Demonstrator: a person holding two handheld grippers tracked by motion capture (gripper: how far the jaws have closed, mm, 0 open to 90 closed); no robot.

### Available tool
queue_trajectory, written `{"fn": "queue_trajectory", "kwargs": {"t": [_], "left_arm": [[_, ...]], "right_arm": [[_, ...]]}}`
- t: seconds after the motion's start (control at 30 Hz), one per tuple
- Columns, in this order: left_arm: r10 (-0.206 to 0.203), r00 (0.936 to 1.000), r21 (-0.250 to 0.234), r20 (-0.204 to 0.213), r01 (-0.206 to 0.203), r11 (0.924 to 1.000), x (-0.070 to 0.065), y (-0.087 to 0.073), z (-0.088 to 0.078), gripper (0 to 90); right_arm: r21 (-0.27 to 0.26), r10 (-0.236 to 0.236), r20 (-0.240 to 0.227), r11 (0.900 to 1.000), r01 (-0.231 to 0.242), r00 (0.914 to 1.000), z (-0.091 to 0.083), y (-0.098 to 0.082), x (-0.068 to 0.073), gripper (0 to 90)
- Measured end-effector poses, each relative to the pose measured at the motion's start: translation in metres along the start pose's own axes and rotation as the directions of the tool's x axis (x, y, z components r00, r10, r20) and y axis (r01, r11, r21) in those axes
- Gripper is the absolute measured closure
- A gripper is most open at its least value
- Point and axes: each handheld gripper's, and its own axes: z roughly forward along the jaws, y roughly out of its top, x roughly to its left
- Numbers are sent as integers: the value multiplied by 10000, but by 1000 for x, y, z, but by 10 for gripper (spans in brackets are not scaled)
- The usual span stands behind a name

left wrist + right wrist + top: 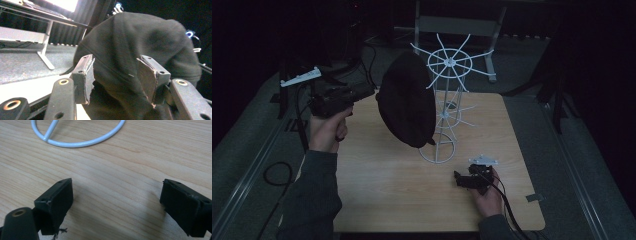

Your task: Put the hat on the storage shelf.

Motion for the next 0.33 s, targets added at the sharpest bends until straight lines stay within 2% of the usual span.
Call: {"fn": "queue_trajectory", "kwargs": {"t": [0.17,0.33], "left_arm": [[203,9988,124,-448,-197,9997,0,0,-1,474],[660,9918,413,-1091,-618,9972,-2,-2,0,461]], "right_arm": [[-12,-1,14,10000,1,10000,0,0,0,112],[-3,1,18,10000,-1,10000,0,0,0,111]]}}
